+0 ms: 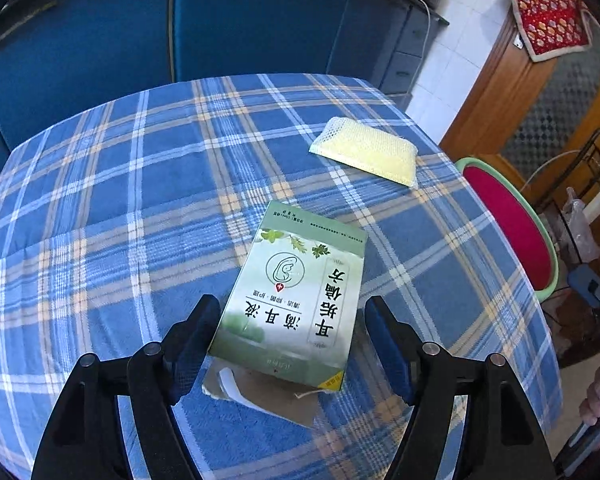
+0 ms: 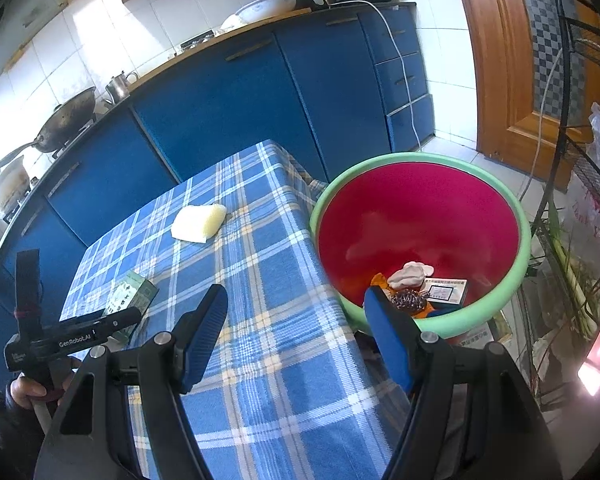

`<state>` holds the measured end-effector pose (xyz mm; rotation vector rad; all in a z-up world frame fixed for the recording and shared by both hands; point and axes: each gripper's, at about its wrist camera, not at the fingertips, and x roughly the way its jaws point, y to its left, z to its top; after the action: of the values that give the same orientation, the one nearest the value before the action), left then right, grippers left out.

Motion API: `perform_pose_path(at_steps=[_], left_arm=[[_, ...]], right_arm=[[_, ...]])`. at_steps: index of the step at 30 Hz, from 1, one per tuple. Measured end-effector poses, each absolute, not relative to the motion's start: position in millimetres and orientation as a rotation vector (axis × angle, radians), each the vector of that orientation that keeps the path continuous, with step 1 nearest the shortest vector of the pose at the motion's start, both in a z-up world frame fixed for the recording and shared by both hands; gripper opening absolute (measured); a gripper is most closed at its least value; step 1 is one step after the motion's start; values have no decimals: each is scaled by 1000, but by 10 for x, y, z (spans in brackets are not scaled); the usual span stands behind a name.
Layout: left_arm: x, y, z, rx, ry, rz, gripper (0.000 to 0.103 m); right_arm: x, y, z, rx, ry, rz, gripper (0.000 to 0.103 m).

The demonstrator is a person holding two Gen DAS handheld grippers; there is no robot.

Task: Collect trash
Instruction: 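Reach the left tool to the green medicine box and grasp it, then grasp the yellow sponge with the right tool while the left tool holds the box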

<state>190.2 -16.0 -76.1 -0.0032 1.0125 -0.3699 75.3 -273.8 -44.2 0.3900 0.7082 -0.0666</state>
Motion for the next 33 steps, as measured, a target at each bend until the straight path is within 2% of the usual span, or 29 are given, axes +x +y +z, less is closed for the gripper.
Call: perform_pose_path(at_steps=[9,17,24,33], left_arm=[[1920,-387,-833,115,954,-291,76],[1950,-417,-849,98,932,-265,76],[1988,-325,-818,44,919,-230,63],[2247,53,-666,-67,857,5,61]], right_arm=[[967,-2581,-534,363,770,-8,72],[1168,-2392,-556,318,791,23,72],[1413,-2233,-508,250,791,50,72],[1882,-2052,-541,169,818,112,77]])
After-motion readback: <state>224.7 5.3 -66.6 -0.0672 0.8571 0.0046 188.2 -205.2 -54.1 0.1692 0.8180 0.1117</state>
